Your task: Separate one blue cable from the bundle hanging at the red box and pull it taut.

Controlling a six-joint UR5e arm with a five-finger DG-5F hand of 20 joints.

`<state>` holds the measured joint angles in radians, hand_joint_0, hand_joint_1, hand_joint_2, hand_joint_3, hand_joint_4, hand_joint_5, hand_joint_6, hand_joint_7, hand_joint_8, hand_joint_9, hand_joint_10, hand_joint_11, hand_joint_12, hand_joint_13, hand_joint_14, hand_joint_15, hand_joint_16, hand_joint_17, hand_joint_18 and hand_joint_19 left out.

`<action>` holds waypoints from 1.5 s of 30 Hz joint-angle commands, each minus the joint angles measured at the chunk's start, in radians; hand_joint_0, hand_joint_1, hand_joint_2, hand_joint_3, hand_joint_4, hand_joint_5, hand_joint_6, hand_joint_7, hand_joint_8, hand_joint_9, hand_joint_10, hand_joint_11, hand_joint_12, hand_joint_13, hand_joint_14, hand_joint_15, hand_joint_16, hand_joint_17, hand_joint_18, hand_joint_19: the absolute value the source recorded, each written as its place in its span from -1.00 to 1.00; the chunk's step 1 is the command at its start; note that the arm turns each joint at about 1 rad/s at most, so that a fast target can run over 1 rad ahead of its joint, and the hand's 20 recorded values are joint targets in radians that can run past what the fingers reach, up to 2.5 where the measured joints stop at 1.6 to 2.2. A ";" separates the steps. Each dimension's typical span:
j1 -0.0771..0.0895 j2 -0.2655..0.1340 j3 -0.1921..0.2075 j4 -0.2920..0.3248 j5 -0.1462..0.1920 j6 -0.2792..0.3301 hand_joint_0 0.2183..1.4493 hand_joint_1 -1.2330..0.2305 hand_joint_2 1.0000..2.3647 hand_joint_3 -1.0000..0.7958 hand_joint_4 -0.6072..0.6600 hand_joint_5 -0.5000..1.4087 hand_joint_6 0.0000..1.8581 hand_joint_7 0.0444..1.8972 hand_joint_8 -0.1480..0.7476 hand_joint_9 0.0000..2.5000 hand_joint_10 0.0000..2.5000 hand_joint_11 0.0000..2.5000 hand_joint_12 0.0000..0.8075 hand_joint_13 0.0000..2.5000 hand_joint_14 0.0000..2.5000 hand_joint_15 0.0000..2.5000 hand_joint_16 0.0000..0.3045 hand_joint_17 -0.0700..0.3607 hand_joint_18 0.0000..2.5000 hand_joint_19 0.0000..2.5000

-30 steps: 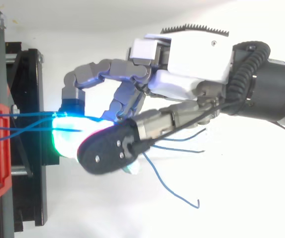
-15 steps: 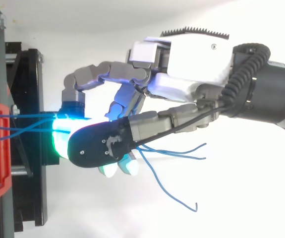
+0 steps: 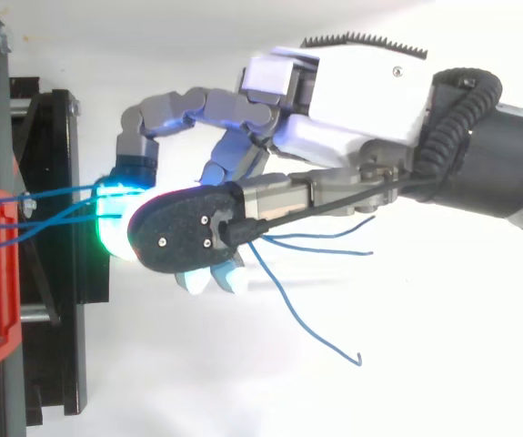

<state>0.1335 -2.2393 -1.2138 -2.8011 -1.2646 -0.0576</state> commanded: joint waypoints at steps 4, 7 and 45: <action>0.000 0.000 0.000 -0.008 0.024 -0.041 -0.23 -0.05 -0.97 -0.15 0.31 -0.58 -0.46 0.27 0.09 -0.02 -0.98 -0.33 0.01 0.06 -0.98 -0.28 -0.70 -0.19 -0.21 -0.50; 0.000 0.000 0.000 -0.018 0.041 -0.060 -0.22 -0.08 -0.97 -0.14 0.33 -0.58 -0.46 0.26 0.10 -0.02 -0.98 -0.32 0.00 0.06 -0.98 -0.28 -0.70 -0.19 -0.21 -0.50; 0.006 0.001 0.002 -0.049 0.088 -0.099 -0.35 -0.53 -1.00 -0.44 0.33 -0.63 -0.33 0.30 0.07 -0.11 -0.98 -0.26 0.00 0.01 -0.98 -0.29 -0.74 -0.26 -0.21 -0.51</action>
<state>0.1398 -2.2387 -1.2142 -2.8452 -1.1768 -0.1767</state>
